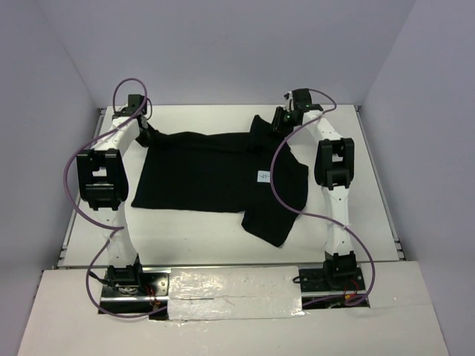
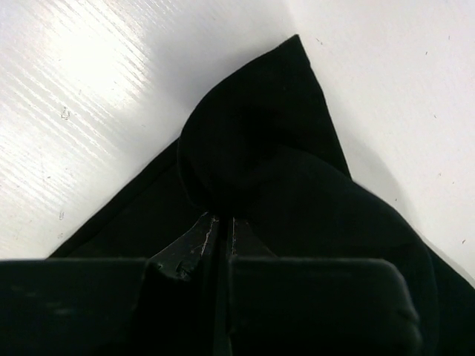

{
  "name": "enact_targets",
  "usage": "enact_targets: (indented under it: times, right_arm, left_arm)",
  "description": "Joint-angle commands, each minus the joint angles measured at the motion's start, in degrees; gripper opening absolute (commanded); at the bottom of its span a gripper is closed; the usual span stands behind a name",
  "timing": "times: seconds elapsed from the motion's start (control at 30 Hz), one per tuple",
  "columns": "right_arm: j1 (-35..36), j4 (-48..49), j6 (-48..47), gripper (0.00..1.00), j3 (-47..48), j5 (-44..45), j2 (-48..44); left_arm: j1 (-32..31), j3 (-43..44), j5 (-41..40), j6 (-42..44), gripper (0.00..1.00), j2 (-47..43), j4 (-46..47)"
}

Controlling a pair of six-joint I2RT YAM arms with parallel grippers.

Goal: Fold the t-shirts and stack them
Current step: Flatten the tshirt out

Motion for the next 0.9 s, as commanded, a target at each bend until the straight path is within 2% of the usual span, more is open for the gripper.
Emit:
enact_targets:
  times: [0.0, 0.13, 0.23, 0.27, 0.37, 0.5, 0.73, 0.87]
  right_arm:
    - [0.3, 0.1, -1.8, 0.41, -3.4, 1.9, -3.5]
    - [0.1, 0.0, -2.9, 0.48, -4.0, 3.9, -5.0]
    - [0.1, -0.8, -2.9, 0.35, -3.2, 3.4, -4.6]
    - [0.2, -0.2, -2.7, 0.28, -4.3, 2.9, -4.8]
    - [0.5, 2.6, -2.3, 0.16, -8.9, 3.5, -7.7]
    - [0.3, 2.5, -1.6, 0.0, -10.3, 6.2, -11.5]
    - [-1.1, 2.0, 4.6, 0.0, -10.2, 12.4, -20.5]
    - [-2.0, -0.5, 8.0, 0.0, -7.2, 11.6, -22.6]
  left_arm:
    - [0.1, -0.5, 1.3, -0.2, 0.0, -0.3, 0.6]
    - [0.1, -1.0, 2.5, 0.2, 0.0, -0.3, 0.9]
    - [0.1, -1.6, 2.6, 0.0, 0.0, -0.4, 1.1]
    - [0.0, -1.9, 2.8, 0.0, 0.0, -0.7, 1.3]
    - [0.0, -1.9, 2.8, 0.3, 0.0, -1.0, 1.5]
    - [0.1, -1.0, 2.8, 0.6, 0.0, -1.6, 0.8]
    - [0.3, 2.7, 4.3, 1.2, 0.0, -5.1, 0.3]
    - [0.6, 4.8, 2.8, -0.5, 0.0, -7.1, -1.9]
